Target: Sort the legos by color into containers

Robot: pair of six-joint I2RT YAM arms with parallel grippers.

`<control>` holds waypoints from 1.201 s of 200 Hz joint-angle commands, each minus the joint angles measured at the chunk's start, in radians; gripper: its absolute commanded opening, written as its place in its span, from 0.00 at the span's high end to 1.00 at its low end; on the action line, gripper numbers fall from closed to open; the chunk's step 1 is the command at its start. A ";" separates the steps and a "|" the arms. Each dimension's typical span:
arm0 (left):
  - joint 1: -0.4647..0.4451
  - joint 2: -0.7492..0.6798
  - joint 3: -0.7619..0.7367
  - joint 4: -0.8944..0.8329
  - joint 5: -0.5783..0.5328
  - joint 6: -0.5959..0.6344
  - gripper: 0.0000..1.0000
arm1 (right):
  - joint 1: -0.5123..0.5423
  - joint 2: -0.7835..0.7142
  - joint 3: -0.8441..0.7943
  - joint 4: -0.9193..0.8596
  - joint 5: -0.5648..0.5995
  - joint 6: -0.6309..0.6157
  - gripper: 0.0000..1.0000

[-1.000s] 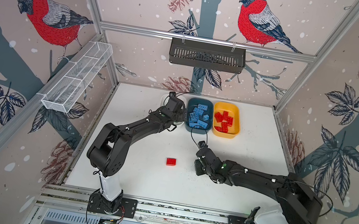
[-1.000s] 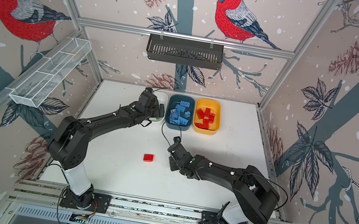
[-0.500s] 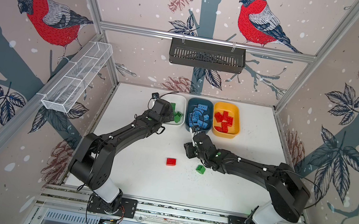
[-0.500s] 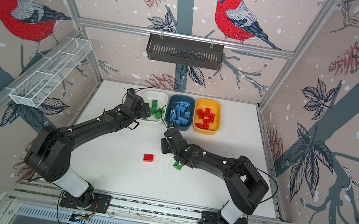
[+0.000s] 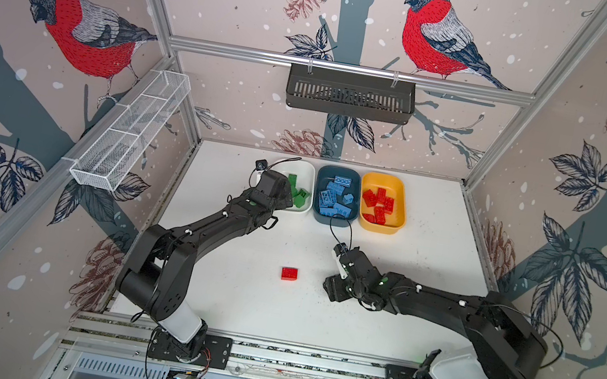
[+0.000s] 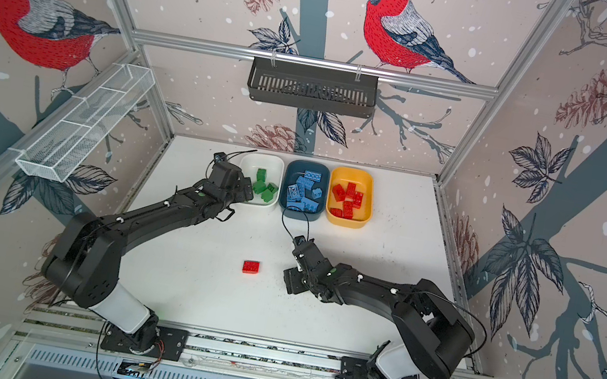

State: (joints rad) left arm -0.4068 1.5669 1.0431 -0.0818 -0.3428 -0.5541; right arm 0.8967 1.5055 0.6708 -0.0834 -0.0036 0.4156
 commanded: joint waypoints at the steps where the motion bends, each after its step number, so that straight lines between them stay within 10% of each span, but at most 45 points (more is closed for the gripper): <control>1: 0.002 -0.002 -0.001 0.022 -0.006 -0.012 0.03 | 0.008 -0.002 -0.003 -0.035 0.004 -0.026 0.33; 147: 0.003 0.016 0.006 0.029 -0.006 -0.013 0.03 | 0.055 -0.007 0.086 -0.030 0.152 -0.043 0.65; 240: 0.062 -0.052 -0.040 0.005 0.008 -0.054 0.03 | -0.002 0.389 0.613 0.290 0.146 -0.110 0.66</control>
State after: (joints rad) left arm -0.3737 1.5436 1.0195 -0.0750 -0.3382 -0.5793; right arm 0.9154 1.8145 1.1870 0.1017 0.1120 0.3244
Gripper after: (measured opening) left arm 0.967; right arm 0.348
